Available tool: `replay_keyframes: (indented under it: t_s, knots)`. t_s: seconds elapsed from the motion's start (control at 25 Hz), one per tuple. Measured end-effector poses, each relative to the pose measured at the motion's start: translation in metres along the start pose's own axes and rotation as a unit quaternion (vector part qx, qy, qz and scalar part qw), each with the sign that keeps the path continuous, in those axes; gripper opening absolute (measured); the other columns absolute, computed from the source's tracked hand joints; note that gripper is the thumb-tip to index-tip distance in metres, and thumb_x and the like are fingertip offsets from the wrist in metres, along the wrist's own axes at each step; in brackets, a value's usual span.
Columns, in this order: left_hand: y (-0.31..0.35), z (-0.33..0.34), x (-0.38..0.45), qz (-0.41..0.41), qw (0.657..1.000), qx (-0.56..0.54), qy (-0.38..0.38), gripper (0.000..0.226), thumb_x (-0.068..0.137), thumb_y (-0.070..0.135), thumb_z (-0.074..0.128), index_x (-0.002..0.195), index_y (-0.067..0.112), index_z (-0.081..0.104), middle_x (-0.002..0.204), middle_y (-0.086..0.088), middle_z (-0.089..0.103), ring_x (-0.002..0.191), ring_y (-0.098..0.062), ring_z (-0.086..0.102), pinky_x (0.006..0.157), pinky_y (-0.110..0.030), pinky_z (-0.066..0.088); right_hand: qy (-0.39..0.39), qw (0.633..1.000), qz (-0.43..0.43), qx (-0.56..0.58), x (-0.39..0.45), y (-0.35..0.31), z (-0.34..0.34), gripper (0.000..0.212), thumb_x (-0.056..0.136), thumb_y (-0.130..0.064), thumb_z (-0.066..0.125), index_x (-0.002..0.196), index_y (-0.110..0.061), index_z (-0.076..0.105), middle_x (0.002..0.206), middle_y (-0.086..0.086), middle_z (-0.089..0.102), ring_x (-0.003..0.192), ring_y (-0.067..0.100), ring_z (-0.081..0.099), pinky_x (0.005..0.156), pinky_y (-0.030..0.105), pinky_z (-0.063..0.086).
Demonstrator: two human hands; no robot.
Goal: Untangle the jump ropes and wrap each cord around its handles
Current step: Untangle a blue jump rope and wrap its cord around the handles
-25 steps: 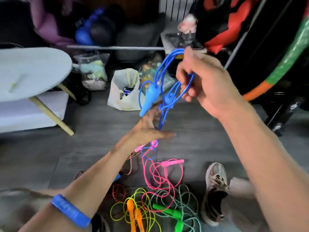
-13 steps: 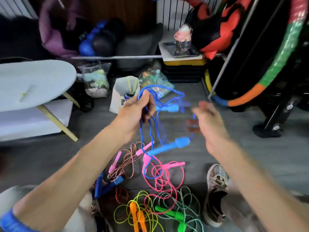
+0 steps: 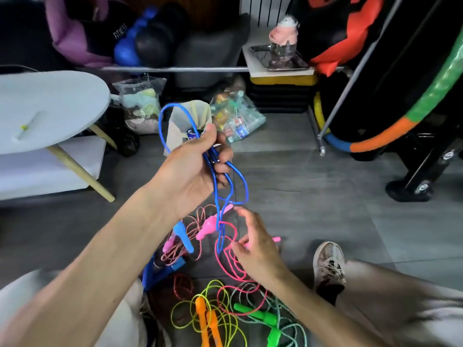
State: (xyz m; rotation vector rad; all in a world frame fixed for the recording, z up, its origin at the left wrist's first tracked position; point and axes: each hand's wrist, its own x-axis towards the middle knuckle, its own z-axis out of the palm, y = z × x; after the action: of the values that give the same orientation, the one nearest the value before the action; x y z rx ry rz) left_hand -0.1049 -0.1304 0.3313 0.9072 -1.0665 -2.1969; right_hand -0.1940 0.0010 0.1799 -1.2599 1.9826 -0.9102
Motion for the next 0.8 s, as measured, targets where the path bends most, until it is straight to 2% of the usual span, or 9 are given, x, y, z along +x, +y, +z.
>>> replay_keyframes:
  t_s: [0.08,0.2,0.36,0.44,0.52,0.56,0.6,0.68,0.8]
  knots:
    - [0.003,-0.002,-0.001,0.008,1.0,0.011,-0.006,0.031,0.102,0.041,0.037,0.081,0.021,0.049,0.056,0.005,0.042,0.044,-0.009,0.032,0.049,-0.024,0.024,-0.104,0.994,0.005,-0.019,0.008,0.0,-0.001,0.038,0.088,-0.009,0.061,0.123,-0.025,0.058,0.103,-0.011,0.065,0.076,0.005,0.062,0.064,0.006,0.038]
    - [0.008,-0.015,0.0,0.025,0.999,0.033,0.024,0.031,0.102,0.04,0.039,0.081,0.02,0.049,0.055,0.005,0.045,0.044,-0.01,0.034,0.047,-0.022,0.027,-0.062,0.998,-0.001,-0.03,0.013,-0.001,-0.006,0.005,0.088,-0.016,0.064,0.09,-0.015,0.068,0.077,-0.005,0.07,0.064,0.004,0.056,0.066,0.024,0.043]
    - [0.004,-0.027,0.002,0.104,0.965,0.206,0.127,0.034,0.104,0.032,0.04,0.077,0.016,0.054,0.053,0.004,0.055,0.045,-0.012,0.041,0.047,-0.022,0.031,0.058,0.991,-0.099,-0.063,0.014,-0.027,-0.036,0.009,0.09,-0.021,0.062,0.081,-0.018,0.062,0.063,-0.009,0.065,0.055,0.009,0.055,0.059,0.031,0.043]
    - [0.001,-0.03,0.001,0.124,0.955,0.228,0.146,0.034,0.104,0.03,0.041,0.077,0.015,0.055,0.053,0.003,0.056,0.046,-0.011,0.043,0.048,-0.022,0.033,0.063,0.993,-0.092,-0.028,0.013,-0.039,-0.057,0.011,0.088,-0.018,0.064,0.078,-0.021,0.066,0.06,-0.015,0.065,0.053,0.007,0.059,0.057,0.029,0.047]
    - [0.001,-0.033,0.0,0.131,0.952,0.226,0.158,0.034,0.104,0.03,0.041,0.077,0.015,0.056,0.054,0.003,0.056,0.047,-0.011,0.044,0.049,-0.022,0.034,0.055,0.995,-0.082,0.003,0.01,-0.047,-0.073,0.015,0.089,-0.012,0.066,0.077,-0.022,0.069,0.065,-0.009,0.069,0.054,0.008,0.063,0.057,0.033,0.052]
    - [0.001,-0.034,0.001,0.128,0.952,0.229,0.16,0.034,0.104,0.031,0.041,0.077,0.015,0.057,0.054,0.004,0.056,0.047,-0.011,0.044,0.049,-0.023,0.034,0.039,0.995,-0.062,0.07,0.008,-0.05,-0.08,0.016,0.089,-0.009,0.067,0.079,-0.021,0.071,0.065,-0.005,0.07,0.052,0.012,0.064,0.056,0.033,0.054]
    - [0.0,-0.035,0.001,0.122,0.952,0.233,0.158,0.035,0.104,0.03,0.041,0.077,0.015,0.057,0.054,0.004,0.055,0.047,-0.011,0.044,0.048,-0.023,0.034,0.014,0.984,-0.036,0.174,0.007,-0.053,-0.085,0.015,0.087,-0.007,0.069,0.082,-0.02,0.074,0.065,0.0,0.07,0.049,0.016,0.062,0.053,0.031,0.053]
    - [-0.005,-0.037,0.003,0.111,0.951,0.242,0.159,0.035,0.104,0.03,0.041,0.077,0.015,0.058,0.053,0.004,0.055,0.046,-0.011,0.044,0.048,-0.023,0.035,-0.048,0.927,-0.001,0.373,0.004,-0.059,-0.096,0.008,0.075,-0.017,0.077,0.083,-0.016,0.078,0.067,0.008,0.07,0.047,0.019,0.06,0.049,0.027,0.052]
    - [-0.008,-0.04,0.006,0.104,0.941,0.263,0.188,0.036,0.103,0.032,0.042,0.076,0.017,0.059,0.055,0.004,0.056,0.045,-0.01,0.045,0.051,-0.023,0.036,-0.105,0.822,-0.022,0.56,0.004,-0.056,-0.116,0.035,0.06,-0.033,0.088,0.083,-0.011,0.076,0.067,0.009,0.068,0.049,0.018,0.063,0.053,0.028,0.056]
